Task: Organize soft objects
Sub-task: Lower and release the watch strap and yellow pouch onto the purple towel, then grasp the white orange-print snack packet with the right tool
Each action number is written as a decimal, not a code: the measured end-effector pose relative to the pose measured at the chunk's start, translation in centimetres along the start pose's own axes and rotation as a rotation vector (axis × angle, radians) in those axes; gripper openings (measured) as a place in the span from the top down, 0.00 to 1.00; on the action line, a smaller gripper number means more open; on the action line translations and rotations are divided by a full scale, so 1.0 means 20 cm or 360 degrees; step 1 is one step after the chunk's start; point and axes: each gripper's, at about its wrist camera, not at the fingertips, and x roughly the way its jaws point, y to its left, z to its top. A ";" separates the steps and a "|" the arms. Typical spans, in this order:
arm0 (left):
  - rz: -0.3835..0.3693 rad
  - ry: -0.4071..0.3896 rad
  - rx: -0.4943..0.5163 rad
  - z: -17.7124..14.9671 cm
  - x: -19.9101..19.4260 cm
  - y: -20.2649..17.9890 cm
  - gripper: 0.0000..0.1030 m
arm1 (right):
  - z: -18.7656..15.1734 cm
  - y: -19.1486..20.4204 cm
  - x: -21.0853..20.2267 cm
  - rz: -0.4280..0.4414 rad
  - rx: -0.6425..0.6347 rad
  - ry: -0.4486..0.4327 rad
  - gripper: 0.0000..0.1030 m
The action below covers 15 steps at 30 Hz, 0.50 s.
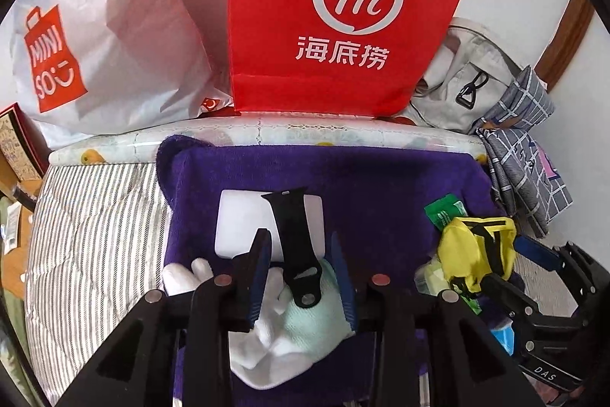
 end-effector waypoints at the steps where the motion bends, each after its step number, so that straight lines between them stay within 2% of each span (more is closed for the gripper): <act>1: -0.0002 -0.0004 -0.0002 0.00 -0.02 0.00 0.68 | -0.01 0.00 -0.02 -0.0008 0.0008 -0.0010 0.39; 6: 0.0003 -0.0059 -0.0038 -0.05 -0.16 0.04 0.61 | -0.11 0.04 -0.13 -0.0007 0.0037 -0.0027 0.39; 11: 0.0004 -0.0095 -0.0098 -0.16 -0.30 0.13 0.58 | -0.27 0.13 -0.23 0.0088 0.0051 -0.0007 0.40; 13: 0.0018 -0.0102 -0.0107 -0.20 -0.34 0.15 0.58 | -0.34 0.18 -0.26 0.0112 0.0035 0.0002 0.46; 15: 0.0024 -0.0110 -0.0122 -0.25 -0.39 0.18 0.58 | -0.43 0.24 -0.28 0.0119 -0.0009 0.0034 0.58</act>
